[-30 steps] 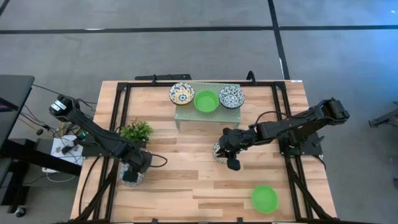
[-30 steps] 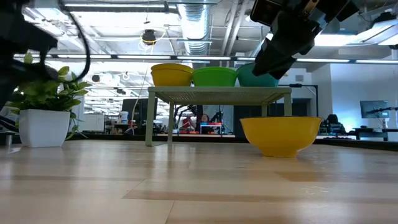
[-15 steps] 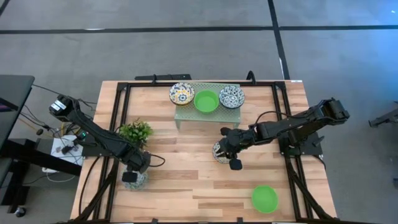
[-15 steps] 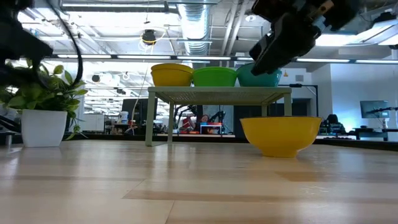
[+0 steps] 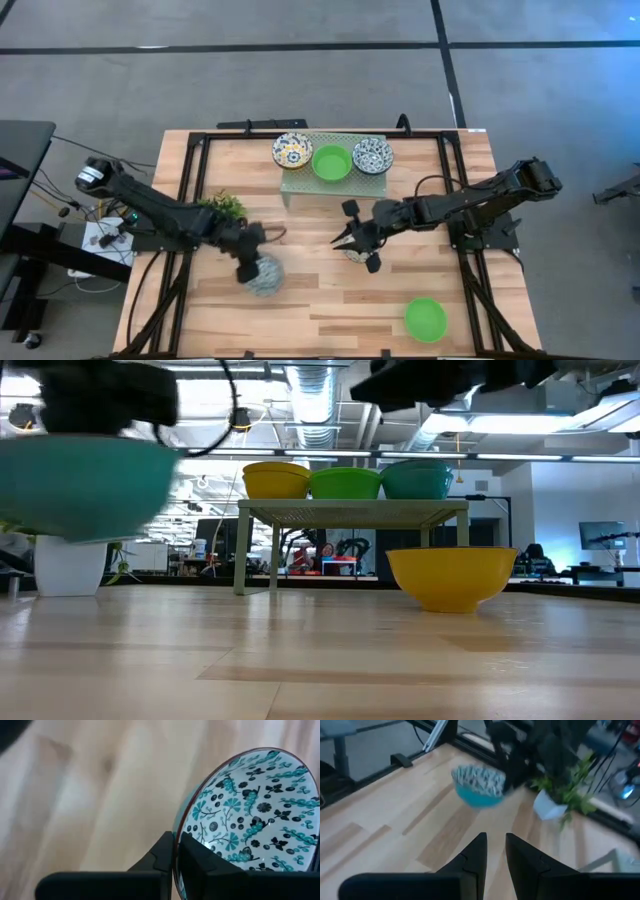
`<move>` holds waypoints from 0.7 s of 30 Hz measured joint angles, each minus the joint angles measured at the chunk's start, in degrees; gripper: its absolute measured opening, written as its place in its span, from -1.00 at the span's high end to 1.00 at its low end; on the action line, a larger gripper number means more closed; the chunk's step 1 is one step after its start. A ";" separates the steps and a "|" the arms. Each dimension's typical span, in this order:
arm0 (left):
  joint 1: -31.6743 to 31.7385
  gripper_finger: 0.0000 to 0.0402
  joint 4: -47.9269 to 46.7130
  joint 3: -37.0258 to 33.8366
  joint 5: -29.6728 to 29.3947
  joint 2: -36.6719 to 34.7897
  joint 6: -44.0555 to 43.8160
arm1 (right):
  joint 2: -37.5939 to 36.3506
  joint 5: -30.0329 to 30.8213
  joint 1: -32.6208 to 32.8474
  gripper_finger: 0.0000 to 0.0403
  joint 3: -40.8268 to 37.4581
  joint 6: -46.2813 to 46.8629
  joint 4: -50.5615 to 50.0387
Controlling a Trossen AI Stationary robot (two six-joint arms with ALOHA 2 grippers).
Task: Pick & Place Mini bowls
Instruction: Stack the blue bowl on the blue bowl on the shelf
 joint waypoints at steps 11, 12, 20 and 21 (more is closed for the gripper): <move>17.71 0.92 6.35 0.02 6.49 0.00 -5.82 | 0.00 -0.02 0.35 0.37 1.26 -4.72 0.39; 19.05 0.91 6.57 0.02 7.32 0.00 -6.14 | 0.06 0.00 0.42 0.32 1.59 -6.04 0.41; 23.77 0.92 6.58 0.02 11.42 -0.02 -6.21 | 10.70 0.24 1.60 0.09 9.41 -16.03 -2.08; 23.77 0.93 6.56 0.02 11.42 -0.02 -6.18 | 12.35 0.26 1.58 0.09 11.30 -16.94 -3.21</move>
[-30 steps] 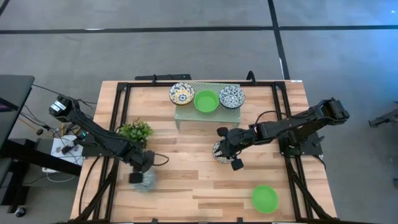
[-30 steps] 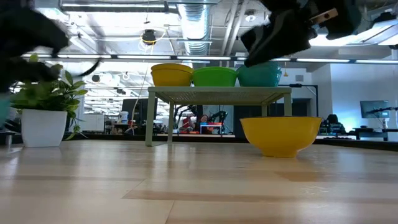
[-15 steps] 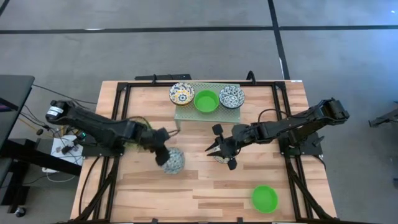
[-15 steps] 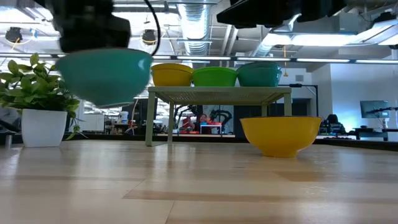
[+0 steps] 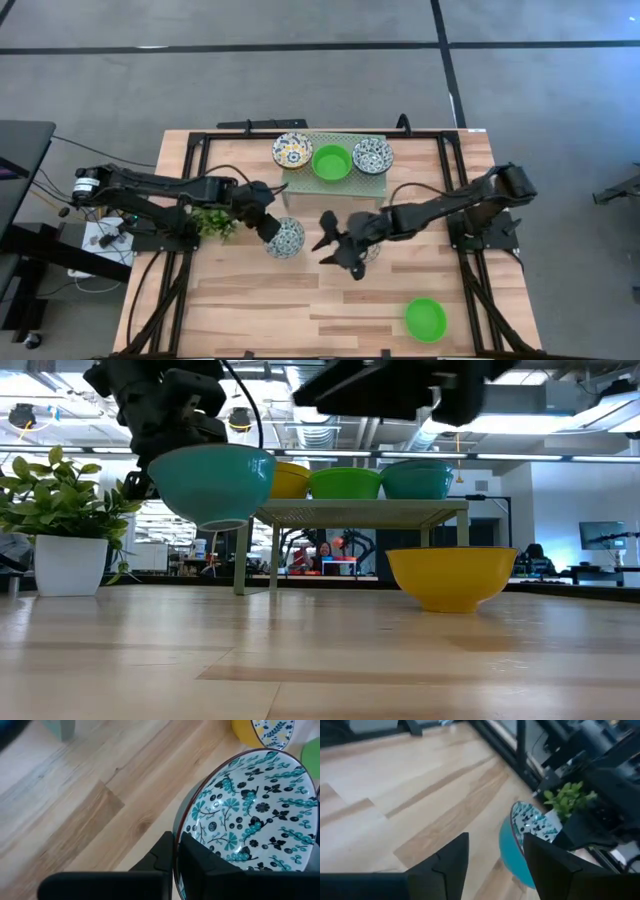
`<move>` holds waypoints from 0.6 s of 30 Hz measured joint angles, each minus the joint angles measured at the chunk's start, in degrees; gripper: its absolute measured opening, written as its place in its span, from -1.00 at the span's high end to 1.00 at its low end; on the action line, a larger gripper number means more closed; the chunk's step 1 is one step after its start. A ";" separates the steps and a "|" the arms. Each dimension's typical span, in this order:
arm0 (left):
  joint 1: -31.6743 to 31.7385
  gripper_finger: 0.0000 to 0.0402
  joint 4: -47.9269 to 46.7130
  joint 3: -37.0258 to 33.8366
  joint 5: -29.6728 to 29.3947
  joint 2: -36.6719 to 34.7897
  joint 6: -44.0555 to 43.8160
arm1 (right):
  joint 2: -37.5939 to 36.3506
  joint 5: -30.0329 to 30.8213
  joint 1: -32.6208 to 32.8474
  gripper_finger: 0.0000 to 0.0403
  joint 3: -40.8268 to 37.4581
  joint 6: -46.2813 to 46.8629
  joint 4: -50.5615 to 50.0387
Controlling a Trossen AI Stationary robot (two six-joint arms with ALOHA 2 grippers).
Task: Pick & Place Mini bowls
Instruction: Stack the blue bowl on the blue bowl on the shelf
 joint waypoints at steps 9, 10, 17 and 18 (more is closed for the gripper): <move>-0.48 0.89 -0.43 0.00 -1.46 -0.02 1.49 | 12.54 0.40 -2.22 0.16 22.26 -0.25 -23.19; -0.47 0.90 -0.55 0.00 -1.73 -0.02 1.59 | 13.89 0.37 -2.50 0.16 24.88 -0.24 -25.35; -0.50 0.89 -0.55 -0.02 -1.98 -0.04 2.61 | 22.39 -0.17 -4.25 0.22 37.67 -0.69 -36.72; -0.50 0.88 -0.55 -0.02 -1.97 -0.04 3.00 | 23.19 -0.30 -4.49 0.23 38.73 -0.68 -38.54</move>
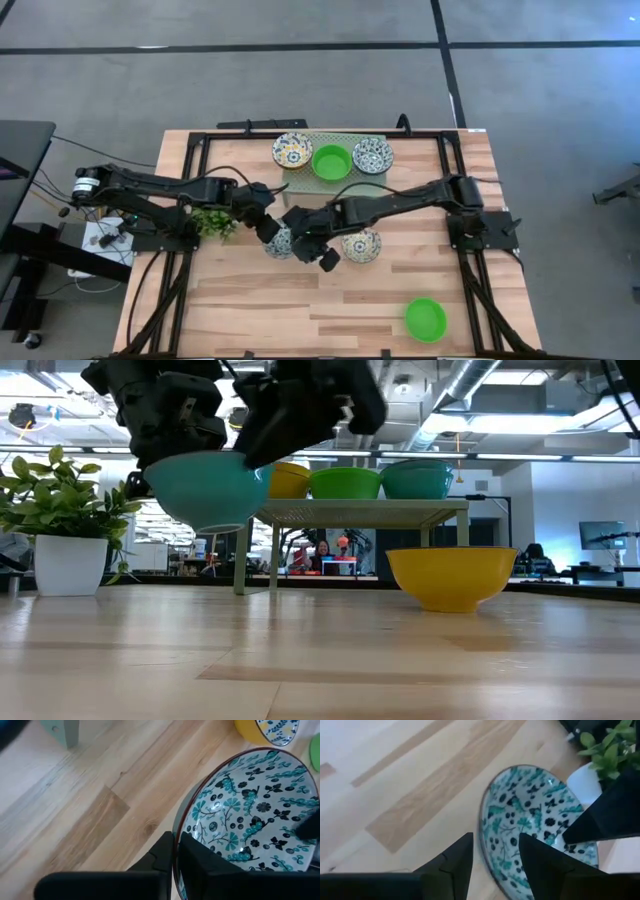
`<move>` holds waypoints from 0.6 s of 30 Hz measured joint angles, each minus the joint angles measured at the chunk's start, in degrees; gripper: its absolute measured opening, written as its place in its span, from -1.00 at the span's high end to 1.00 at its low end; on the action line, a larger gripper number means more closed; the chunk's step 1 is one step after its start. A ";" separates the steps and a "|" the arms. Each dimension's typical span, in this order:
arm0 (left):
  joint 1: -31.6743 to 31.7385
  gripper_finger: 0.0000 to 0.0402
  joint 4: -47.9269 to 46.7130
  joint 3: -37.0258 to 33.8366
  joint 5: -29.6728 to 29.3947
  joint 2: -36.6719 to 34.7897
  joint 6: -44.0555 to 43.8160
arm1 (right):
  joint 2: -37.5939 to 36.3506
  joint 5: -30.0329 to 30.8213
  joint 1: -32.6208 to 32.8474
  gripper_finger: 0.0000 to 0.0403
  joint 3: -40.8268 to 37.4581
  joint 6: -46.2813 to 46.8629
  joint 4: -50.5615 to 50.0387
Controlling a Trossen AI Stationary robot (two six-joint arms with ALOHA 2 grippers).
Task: Pick & Place Mini bowls
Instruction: Stack the blue bowl on the blue bowl on the shelf
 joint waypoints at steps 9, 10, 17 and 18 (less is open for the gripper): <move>-0.09 0.91 0.07 -0.05 0.12 0.00 0.24 | 4.34 -0.06 -1.02 0.40 4.21 -0.98 -4.58; -0.09 0.91 0.28 -0.05 -0.08 0.02 0.15 | 4.38 0.05 -1.06 0.43 4.09 -1.05 -5.21; -0.07 0.82 2.40 -0.04 -0.33 0.02 0.13 | 4.56 -0.36 -1.24 0.69 4.09 -1.06 -6.00; -0.04 0.82 3.07 -0.04 -0.46 0.02 0.15 | 4.54 -0.44 -1.24 0.73 4.09 -1.03 -6.04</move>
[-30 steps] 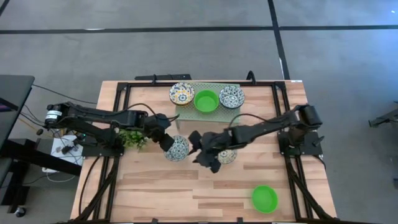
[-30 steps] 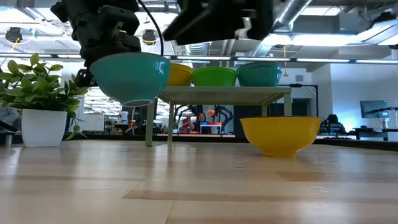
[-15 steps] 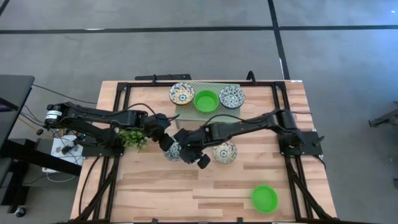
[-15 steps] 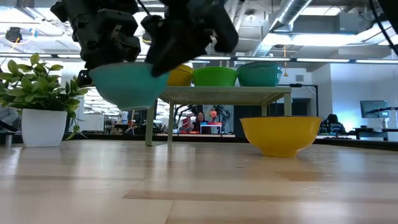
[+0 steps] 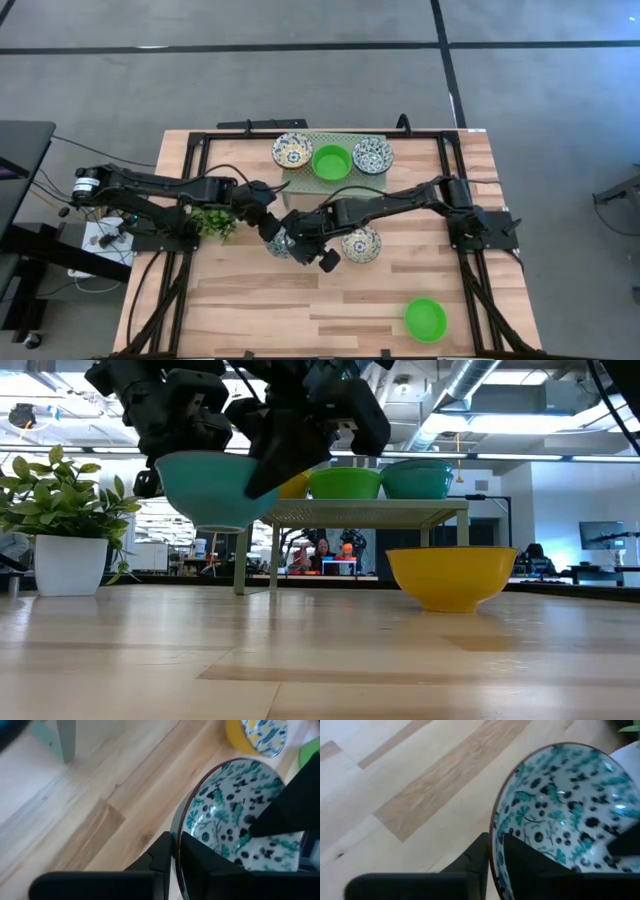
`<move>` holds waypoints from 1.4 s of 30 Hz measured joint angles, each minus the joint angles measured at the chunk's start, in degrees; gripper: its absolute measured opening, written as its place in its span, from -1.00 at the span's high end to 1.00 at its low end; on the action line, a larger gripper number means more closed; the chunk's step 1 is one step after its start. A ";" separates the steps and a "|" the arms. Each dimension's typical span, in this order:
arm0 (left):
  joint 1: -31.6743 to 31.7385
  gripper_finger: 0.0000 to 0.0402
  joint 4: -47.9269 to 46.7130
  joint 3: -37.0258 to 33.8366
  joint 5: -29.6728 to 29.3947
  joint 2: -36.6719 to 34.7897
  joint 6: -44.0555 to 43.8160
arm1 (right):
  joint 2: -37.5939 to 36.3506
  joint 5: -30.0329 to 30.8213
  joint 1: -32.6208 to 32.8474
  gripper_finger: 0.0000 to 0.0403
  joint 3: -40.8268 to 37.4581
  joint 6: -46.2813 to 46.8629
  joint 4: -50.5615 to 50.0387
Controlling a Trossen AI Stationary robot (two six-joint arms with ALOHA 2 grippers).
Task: Pick & Place Mini bowls
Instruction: Stack the blue bowl on the blue bowl on the shelf
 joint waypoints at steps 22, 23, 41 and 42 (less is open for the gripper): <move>0.02 0.73 4.85 -0.11 0.33 0.04 -0.13 | -0.20 0.10 0.86 0.95 0.15 13.87 1.97; 0.02 0.70 4.93 -0.11 0.58 0.07 -0.10 | -0.20 0.09 0.90 0.94 0.15 15.08 2.24; -0.90 0.26 8.72 0.38 2.57 -1.42 0.46 | 0.41 2.10 0.84 0.92 -0.37 26.02 -3.02; -1.07 0.26 8.48 0.21 2.12 -1.61 0.43 | 0.31 3.01 0.69 0.92 -0.23 27.62 -2.56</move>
